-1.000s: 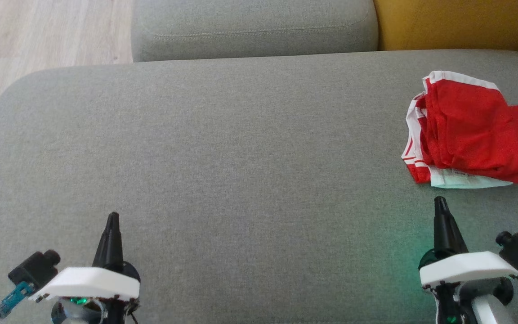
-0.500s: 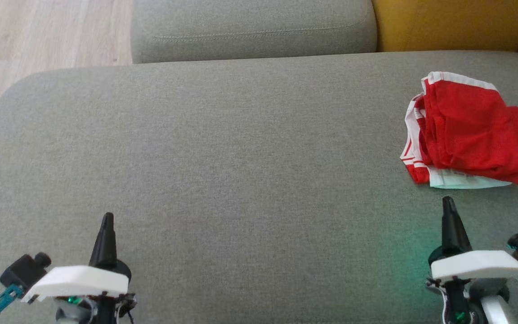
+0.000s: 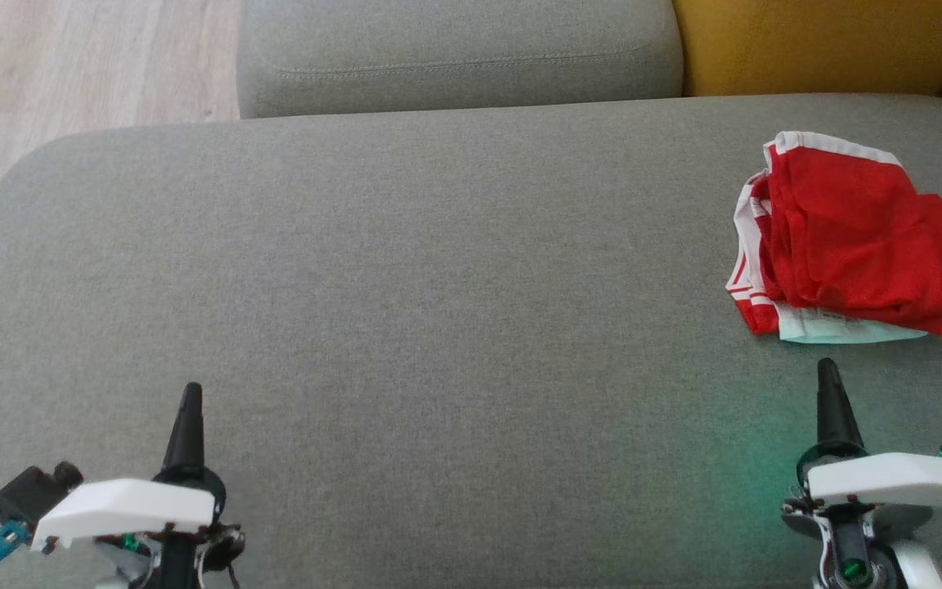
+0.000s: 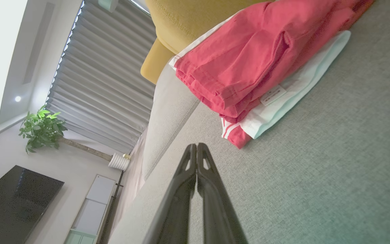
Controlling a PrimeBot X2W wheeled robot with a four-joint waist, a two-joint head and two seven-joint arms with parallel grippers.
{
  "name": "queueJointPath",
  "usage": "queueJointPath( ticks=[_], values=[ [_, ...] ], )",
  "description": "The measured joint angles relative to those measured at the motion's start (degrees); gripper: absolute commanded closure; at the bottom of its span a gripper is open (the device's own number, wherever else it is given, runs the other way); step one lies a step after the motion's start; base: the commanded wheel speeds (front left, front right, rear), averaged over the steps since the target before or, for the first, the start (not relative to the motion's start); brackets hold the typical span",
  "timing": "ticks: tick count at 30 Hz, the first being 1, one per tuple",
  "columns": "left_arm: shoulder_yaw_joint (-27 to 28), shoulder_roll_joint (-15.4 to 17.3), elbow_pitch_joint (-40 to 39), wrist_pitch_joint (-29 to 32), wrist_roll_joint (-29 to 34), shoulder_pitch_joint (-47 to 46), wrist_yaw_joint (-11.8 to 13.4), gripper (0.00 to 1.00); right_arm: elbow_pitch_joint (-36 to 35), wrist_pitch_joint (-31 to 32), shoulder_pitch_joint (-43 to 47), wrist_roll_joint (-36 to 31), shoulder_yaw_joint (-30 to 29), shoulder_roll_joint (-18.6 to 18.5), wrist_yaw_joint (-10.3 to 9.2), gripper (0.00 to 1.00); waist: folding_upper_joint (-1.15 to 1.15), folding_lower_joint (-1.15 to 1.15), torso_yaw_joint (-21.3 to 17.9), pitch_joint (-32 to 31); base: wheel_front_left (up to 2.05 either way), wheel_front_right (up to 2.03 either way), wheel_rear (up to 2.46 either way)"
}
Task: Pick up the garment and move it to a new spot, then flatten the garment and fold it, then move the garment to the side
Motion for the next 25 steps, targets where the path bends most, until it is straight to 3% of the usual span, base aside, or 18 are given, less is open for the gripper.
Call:
queueJointPath(
  ticks=[25],
  values=[
    [2.3, 0.0, 1.1, 4.2, -15.0, -1.5, -1.5, 1.00, -0.9, 4.0, -0.4, 17.1, -2.4, 0.0, 0.00, 1.00, 0.00, 0.00, -0.2, -0.4, 0.00, 0.00, 0.00]
  ],
)
